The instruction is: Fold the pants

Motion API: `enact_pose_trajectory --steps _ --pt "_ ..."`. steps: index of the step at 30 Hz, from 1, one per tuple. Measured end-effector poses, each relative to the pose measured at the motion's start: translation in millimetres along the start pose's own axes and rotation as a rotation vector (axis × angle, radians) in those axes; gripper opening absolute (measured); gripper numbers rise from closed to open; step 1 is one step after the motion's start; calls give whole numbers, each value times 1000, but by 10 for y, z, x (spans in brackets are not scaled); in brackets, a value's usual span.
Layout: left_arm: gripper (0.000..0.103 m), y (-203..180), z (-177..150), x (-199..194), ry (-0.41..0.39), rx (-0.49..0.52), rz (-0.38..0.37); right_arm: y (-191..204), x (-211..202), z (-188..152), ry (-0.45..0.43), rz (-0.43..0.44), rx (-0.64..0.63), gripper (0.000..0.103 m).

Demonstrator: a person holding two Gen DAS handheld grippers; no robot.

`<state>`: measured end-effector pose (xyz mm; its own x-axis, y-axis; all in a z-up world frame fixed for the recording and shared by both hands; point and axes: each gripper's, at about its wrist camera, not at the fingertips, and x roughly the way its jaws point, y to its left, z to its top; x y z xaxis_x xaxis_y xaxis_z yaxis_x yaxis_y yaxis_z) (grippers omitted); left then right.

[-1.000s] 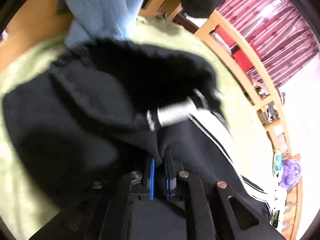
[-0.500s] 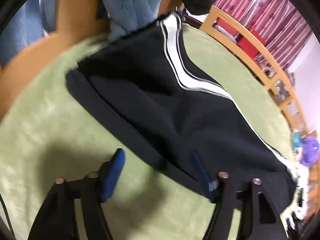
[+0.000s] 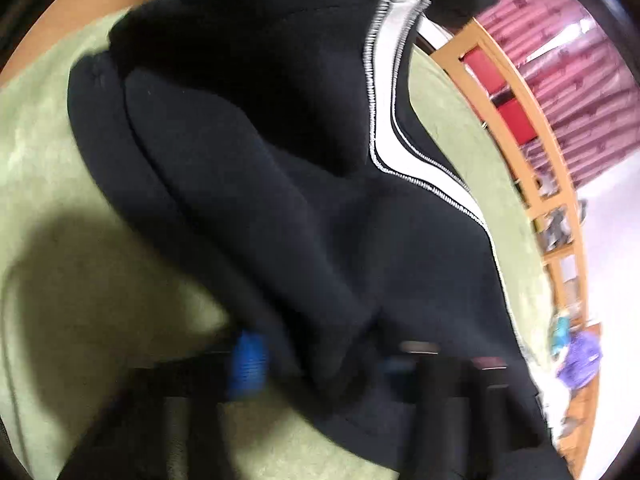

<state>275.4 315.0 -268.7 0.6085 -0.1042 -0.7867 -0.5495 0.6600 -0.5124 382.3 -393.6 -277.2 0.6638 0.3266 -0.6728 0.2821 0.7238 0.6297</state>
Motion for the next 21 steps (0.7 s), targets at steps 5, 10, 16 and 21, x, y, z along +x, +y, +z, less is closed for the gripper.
enact_pose_trajectory --steps 5,10,16,21 --pt "10 -12 -158 -425 -15 -7 -76 99 -342 -50 -56 9 -15 13" --pt "10 -55 -420 -951 -32 69 -68 133 -1053 -278 -81 -19 -102 12" --pt "11 146 -1277 -1645 18 150 -85 -396 -2032 -699 -69 -53 -137 11" --pt "17 371 -1886 -1839 84 194 -70 -982 -2530 -1062 -21 -107 -109 14"
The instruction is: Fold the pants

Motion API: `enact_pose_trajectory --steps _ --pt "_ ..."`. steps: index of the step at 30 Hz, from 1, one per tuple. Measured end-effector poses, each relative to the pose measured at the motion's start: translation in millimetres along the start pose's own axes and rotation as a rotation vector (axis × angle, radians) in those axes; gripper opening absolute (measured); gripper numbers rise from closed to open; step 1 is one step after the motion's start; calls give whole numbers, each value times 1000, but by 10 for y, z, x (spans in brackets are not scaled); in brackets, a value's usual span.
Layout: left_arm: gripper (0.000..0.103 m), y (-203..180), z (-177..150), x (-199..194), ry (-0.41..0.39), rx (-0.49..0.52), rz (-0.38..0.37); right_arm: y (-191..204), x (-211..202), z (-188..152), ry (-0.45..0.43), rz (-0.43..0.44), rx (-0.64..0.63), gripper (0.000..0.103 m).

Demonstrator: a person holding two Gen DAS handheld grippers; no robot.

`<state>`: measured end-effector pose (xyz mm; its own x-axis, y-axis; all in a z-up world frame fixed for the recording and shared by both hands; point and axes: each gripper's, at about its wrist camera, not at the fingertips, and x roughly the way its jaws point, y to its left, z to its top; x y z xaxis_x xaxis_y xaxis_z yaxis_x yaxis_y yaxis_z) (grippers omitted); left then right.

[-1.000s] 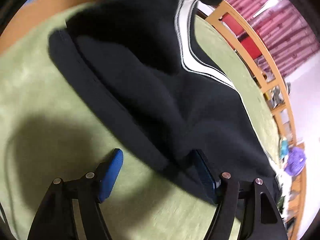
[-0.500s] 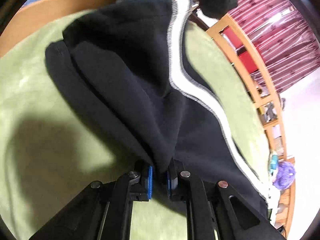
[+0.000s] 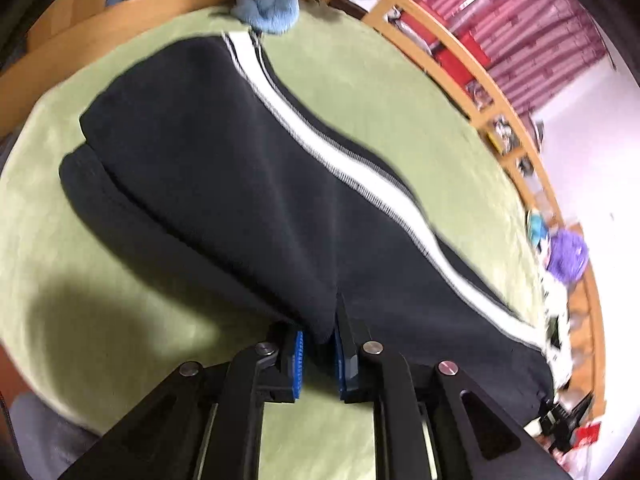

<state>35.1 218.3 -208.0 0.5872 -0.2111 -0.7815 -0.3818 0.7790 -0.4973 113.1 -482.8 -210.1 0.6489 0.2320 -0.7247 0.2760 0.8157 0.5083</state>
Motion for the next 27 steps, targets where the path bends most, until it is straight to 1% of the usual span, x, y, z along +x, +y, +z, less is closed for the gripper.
enact_pose_trajectory --steps 1,2,3,4,5,6,7,8,10,12,16,19,22,23,25,26,27 --pt "17 35 -63 -9 4 -2 17 -73 -11 -54 17 -8 2 16" --pt "25 93 -108 -11 23 -15 42 -113 14 -93 41 -31 -5 21" --pt "37 132 -107 -5 44 -18 61 -145 19 -161 63 -74 -22 30" --pt "41 170 -126 -22 65 -19 88 -161 -9 -207 57 -105 -33 33" --pt "44 220 -143 -91 60 -17 93 -176 -75 -264 44 -133 -46 41" --pt "44 261 -155 -165 40 -14 85 -180 -162 -328 25 -159 -64 47" --pt "46 298 -160 -256 18 -10 72 -164 -273 -391 0 -176 -81 49" --pt "51 352 -128 -353 -8 -4 55 -138 -382 -443 -23 -181 -93 52" --pt "52 465 -79 -461 -48 -9 45 -47 -511 -492 -49 -183 -103 53" --pt "52 582 83 -510 -91 -36 33 29 -601 -497 -65 -176 -104 54" --pt "52 696 406 -410 -149 -84 4 203 -739 -522 -90 -171 -90 54" --pt "52 800 500 -144 -118 -128 0 367 -735 -580 -87 -193 -97 54" --pt "50 968 623 190 -69 -238 -71 537 -689 -639 -77 -211 -94 54" --pt "50 998 615 255 -66 -263 -90 547 -683 -667 -75 -212 -92 54" --pt "40 1070 598 317 -72 -301 -135 672 -634 -712 -68 -211 -86 54" --pt "24 1075 614 345 -69 -302 -143 700 -597 -713 -65 -208 -85 54" --pt "0 1075 631 376 -53 -295 -152 758 -557 -723 -60 -204 -87 54"
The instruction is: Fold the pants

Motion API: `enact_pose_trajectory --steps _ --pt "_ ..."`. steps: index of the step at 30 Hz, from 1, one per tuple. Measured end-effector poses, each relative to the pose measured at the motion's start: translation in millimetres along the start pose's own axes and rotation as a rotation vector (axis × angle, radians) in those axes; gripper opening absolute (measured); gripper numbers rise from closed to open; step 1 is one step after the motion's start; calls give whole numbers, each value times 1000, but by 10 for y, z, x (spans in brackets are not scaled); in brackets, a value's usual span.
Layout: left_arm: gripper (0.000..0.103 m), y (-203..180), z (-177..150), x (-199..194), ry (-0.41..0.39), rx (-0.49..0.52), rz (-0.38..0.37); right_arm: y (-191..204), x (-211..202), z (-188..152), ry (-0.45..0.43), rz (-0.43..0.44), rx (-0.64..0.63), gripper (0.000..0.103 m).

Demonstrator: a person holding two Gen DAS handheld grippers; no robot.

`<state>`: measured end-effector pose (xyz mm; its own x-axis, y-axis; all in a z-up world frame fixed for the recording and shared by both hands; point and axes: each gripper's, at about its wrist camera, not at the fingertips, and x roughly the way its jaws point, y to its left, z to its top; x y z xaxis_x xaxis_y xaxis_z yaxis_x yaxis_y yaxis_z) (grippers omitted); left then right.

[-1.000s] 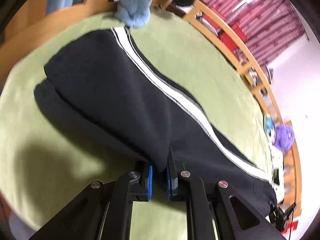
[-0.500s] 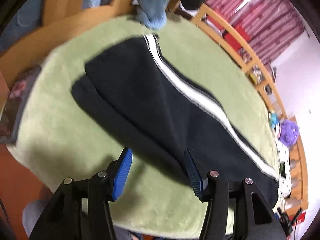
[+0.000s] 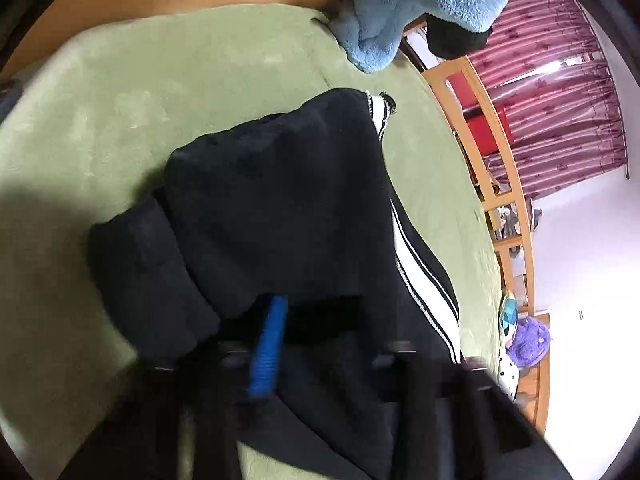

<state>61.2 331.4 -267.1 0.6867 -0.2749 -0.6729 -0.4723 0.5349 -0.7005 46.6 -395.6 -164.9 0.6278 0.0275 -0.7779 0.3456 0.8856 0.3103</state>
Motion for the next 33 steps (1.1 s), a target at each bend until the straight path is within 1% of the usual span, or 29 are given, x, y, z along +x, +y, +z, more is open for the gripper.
enact_pose_trajectory --steps 2,3,6,7,8,9,10,12,13,14,15,16,17,19,20,21,23,26,28,30,33 --pt "1 35 -16 -38 12 -2 -30 163 57 -10 8 14 -12 54" --pt "1 35 -38 -116 -4 8 -30 245 87 -11 12 22 -22 54" --pt "1 -8 -84 -466 -96 76 29 500 142 -29 11 40 -64 54" --pt "1 7 -74 -522 -99 80 38 584 157 -41 6 47 -79 54" --pt "1 41 -89 -588 -93 76 33 621 171 -48 7 53 -85 54" --pt "1 62 -103 -609 -87 66 9 670 192 -63 11 63 -90 54" --pt "1 77 -126 -586 -63 61 -19 717 222 -80 18 76 -94 54" --pt "3 66 -149 -489 -33 69 -41 780 282 -117 33 90 -101 54" --pt "5 40 -185 -395 -11 65 -54 809 317 -140 43 94 -103 54" --pt "12 28 -205 -316 13 62 -63 824 338 -156 54 96 -104 54" --pt "23 10 -244 -203 50 49 -68 833 344 -176 62 101 -105 54" --pt "28 22 -280 -146 70 39 -68 839 326 -198 62 107 -108 54" --pt "30 7 -342 -53 95 31 -72 833 302 -208 57 104 -111 54" --pt "33 -33 -411 1 100 49 -54 784 226 -237 43 86 -118 54" --pt "37 -48 -443 -5 93 62 -45 753 191 -248 38 77 -117 54" --pt "42 -55 -459 -17 92 64 -54 709 159 -253 34 68 -109 54" --pt "50 -42 -490 -47 109 51 -76 615 101 -271 32 64 -86 54" --pt "53 -59 -580 -95 120 51 -63 518 60 -281 29 59 -57 54" --pt "54 -38 -614 -118 114 45 -51 489 63 -281 34 70 -42 54" --pt "55 7 -615 -142 100 20 -59 486 63 -285 34 78 -39 54" --pt "56 40 -532 -78 96 -23 -82 502 84 -271 32 86 -47 54"
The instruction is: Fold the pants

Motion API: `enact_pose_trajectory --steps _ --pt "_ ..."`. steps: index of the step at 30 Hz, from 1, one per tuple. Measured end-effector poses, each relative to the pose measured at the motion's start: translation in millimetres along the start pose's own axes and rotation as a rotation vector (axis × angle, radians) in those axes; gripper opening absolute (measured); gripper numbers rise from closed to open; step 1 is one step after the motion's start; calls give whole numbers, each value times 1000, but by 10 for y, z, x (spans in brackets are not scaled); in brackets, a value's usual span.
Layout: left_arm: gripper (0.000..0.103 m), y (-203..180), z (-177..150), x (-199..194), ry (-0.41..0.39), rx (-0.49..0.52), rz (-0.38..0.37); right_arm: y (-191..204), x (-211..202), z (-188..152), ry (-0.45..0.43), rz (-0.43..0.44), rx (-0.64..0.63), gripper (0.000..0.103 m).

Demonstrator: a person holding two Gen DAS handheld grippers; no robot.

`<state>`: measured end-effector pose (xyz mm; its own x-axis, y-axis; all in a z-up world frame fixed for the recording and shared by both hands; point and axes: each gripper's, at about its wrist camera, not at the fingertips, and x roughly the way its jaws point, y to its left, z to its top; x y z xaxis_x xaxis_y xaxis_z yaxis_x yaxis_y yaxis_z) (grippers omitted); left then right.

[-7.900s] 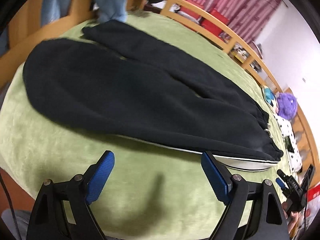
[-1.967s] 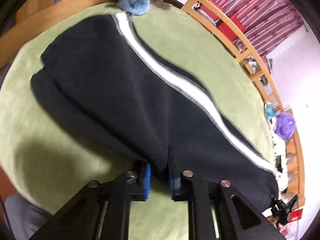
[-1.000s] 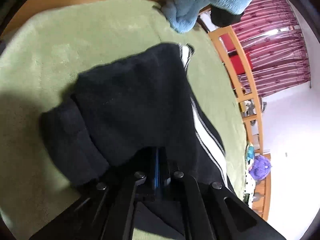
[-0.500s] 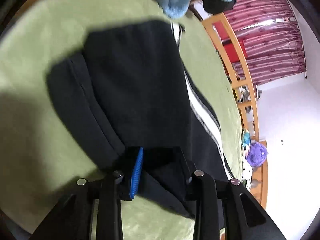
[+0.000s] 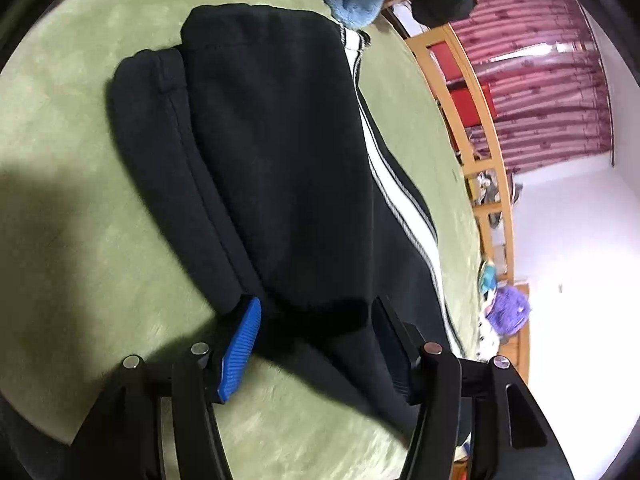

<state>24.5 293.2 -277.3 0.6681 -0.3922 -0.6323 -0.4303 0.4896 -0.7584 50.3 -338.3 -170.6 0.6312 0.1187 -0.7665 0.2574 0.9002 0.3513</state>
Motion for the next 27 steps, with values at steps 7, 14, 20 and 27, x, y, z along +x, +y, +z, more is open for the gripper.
enact_pose_trajectory --steps 7,14,20,27 --pt "13 -170 146 89 -53 -13 -14 13 78 5 9 49 26 54" --pt "6 -187 14 -415 -121 47 32 -14 81 -26 1 44 18 54" --pt "6 -107 -116 -301 -52 52 108 -210 93 74 -5 52 48 54" --pt "48 -640 -171 -430 -54 213 98 -442 89 304 -43 28 32 58"
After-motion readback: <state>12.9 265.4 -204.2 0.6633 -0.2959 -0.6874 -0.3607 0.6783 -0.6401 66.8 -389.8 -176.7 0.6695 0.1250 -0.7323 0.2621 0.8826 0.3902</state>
